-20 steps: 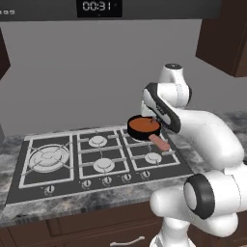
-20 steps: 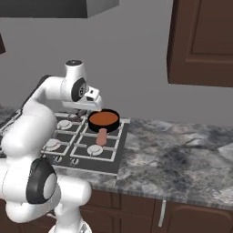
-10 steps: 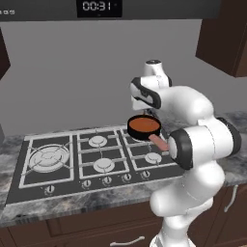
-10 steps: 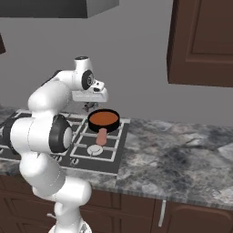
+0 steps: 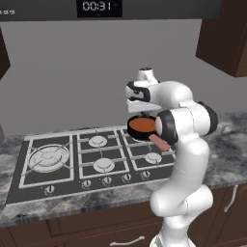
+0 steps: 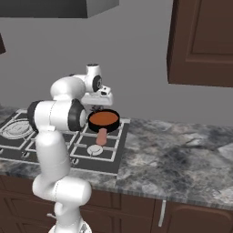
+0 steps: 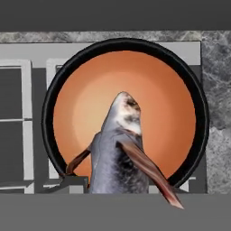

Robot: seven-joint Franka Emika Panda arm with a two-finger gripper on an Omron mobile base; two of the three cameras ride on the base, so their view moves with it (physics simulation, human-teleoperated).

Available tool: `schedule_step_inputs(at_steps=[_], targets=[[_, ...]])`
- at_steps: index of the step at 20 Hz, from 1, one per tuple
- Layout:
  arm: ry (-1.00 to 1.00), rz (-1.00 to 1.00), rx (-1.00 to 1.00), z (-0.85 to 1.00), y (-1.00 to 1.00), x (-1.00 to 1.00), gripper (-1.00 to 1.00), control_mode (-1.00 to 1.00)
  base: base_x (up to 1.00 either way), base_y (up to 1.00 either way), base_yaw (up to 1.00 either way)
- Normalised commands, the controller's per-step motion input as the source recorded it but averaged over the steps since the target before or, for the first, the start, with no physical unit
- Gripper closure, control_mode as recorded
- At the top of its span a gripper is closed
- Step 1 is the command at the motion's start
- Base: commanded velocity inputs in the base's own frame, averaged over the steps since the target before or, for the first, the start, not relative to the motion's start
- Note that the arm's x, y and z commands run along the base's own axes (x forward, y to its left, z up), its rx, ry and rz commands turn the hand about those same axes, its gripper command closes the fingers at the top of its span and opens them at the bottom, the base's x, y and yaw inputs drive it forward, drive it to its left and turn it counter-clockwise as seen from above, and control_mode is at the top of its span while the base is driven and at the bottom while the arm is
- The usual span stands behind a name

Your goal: Retrieve the fish from the fridge and place it on the saucepan with marinade on the stove.

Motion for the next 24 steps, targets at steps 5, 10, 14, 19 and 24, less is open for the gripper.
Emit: schedule_step_inputs(at_steps=[5, 10, 14, 19, 24], targets=[[0.03, 0.0, 0.01, -0.63, -0.3, 0.41, 1.0, -1.0, 0.0, 0.0, 0.0], [0.0, 0.0, 0.01, -0.61, -0.24, 0.3, 1.0, -1.0, 0.0, 0.0, 0.0], [-0.03, 0.0, 0.0, -0.11, 0.18, 0.38, 1.0, -1.0, 0.0, 0.0, 0.0], [0.01, 0.0, -0.01, -0.03, 0.24, 0.48, 1.0, -1.0, 0.0, 0.0, 0.0], [0.0, 0.0, 0.0, -0.04, 0.0, -0.12, 1.0, -1.0, 0.0, 0.0, 0.0]])
